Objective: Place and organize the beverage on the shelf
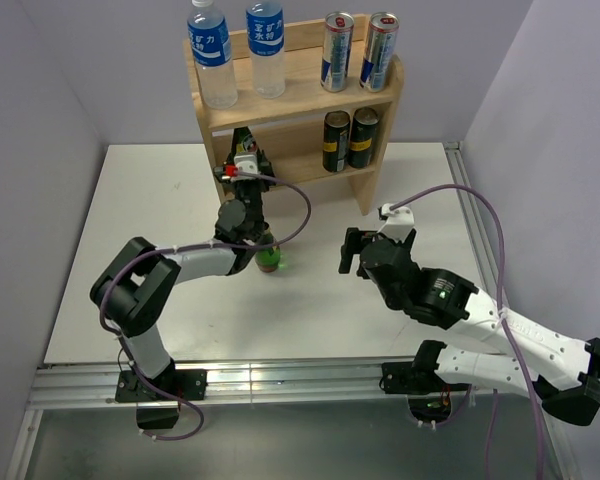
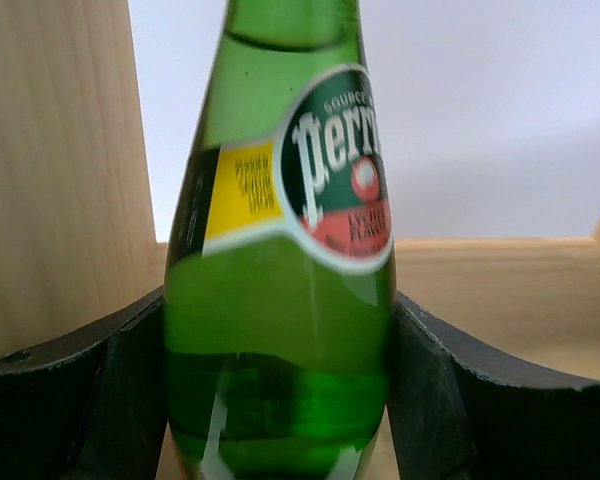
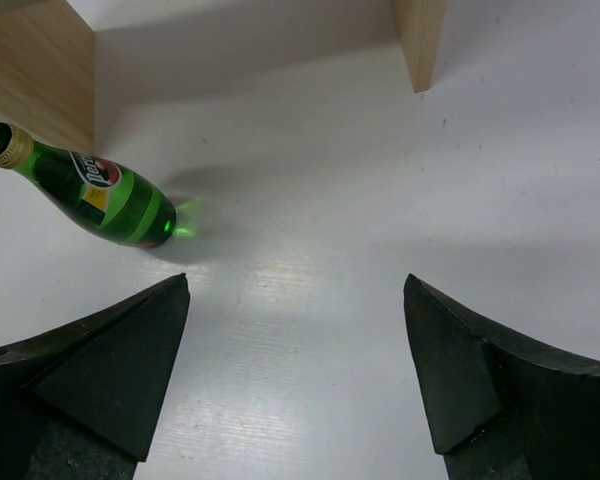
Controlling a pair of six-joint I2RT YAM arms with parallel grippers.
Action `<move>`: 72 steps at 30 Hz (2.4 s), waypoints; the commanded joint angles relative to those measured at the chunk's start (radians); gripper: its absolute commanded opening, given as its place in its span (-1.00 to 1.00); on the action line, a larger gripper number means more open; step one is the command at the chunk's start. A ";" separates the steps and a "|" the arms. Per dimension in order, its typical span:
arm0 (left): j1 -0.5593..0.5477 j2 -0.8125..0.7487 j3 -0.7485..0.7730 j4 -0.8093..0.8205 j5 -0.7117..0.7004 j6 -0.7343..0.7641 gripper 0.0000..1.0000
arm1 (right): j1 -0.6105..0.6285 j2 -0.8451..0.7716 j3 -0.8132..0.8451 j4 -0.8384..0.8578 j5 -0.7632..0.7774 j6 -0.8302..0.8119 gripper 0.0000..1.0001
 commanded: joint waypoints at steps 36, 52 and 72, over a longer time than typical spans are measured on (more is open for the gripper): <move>0.011 -0.066 -0.074 -0.292 -0.079 -0.249 0.62 | -0.014 0.028 0.035 0.067 0.002 -0.033 0.90; 0.011 -0.102 -0.081 -0.349 -0.079 -0.252 0.67 | -0.014 0.014 0.041 0.062 0.006 -0.025 0.90; -0.023 -0.296 -0.157 -0.502 -0.099 -0.260 0.79 | -0.013 -0.014 0.050 0.067 0.011 -0.005 0.90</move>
